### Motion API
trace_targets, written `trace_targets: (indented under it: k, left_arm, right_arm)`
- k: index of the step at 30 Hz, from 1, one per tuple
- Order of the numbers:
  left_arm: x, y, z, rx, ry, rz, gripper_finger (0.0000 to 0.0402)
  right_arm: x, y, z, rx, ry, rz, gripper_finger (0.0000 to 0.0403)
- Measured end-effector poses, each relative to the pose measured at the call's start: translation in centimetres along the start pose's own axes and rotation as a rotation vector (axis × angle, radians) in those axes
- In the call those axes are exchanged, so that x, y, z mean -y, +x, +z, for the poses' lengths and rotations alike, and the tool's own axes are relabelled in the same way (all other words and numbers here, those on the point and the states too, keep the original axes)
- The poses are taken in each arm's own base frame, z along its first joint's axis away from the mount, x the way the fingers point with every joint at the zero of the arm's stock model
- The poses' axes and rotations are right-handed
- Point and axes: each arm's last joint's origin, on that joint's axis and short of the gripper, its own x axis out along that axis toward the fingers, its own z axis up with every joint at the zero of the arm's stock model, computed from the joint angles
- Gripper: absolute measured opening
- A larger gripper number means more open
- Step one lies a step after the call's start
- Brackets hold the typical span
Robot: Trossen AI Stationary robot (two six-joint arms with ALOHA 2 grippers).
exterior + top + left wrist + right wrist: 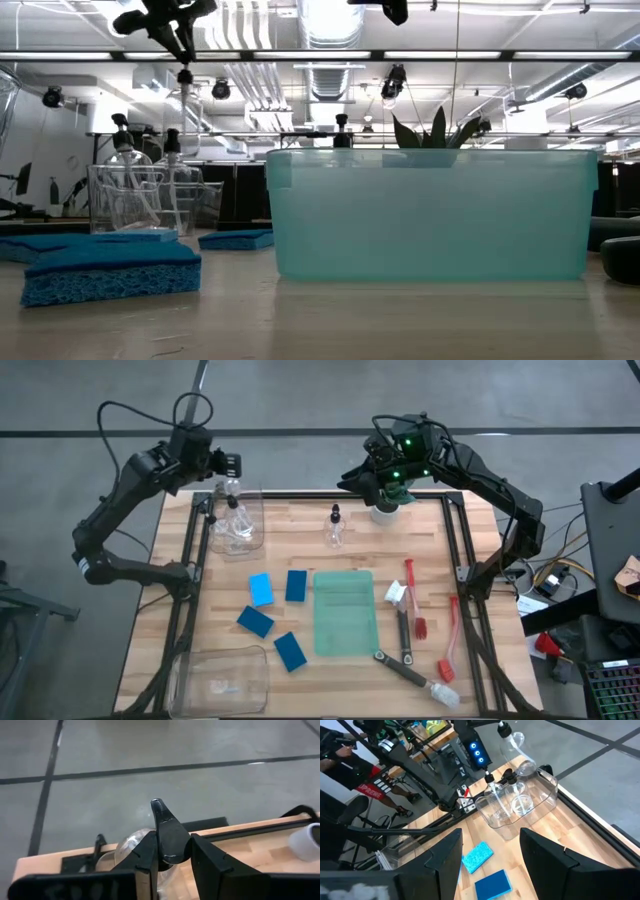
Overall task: Pick & Place Kitchen Sink Supplies
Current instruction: Put the transparent soap dispenser into the top transparent bin
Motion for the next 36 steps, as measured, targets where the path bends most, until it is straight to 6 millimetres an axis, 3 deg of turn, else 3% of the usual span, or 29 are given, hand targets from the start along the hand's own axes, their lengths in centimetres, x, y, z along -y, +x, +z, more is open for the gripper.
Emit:
trace_targets:
  k: [10, 28, 36]
  left_arm:
    - [-0.4, 1.5, -1.9, -0.080, 0.013, 0.084, 0.0089]
    - [-0.4, 7.1, -6.9, -0.209, -0.004, 0.123, 0.0086]
    - [-0.4, 8.3, -7.8, -0.192, -0.067, 0.136, 0.0092]
  right_arm:
    - [0.0, 0.0, 0.0, -0.001, 0.002, -0.002, 0.0194]
    - [0.0, 0.1, 0.0, -0.002, 0.001, -0.002, 0.0194]
    - [0.1, 0.1, 0.0, 0.001, 0.001, -0.011, 0.0194]
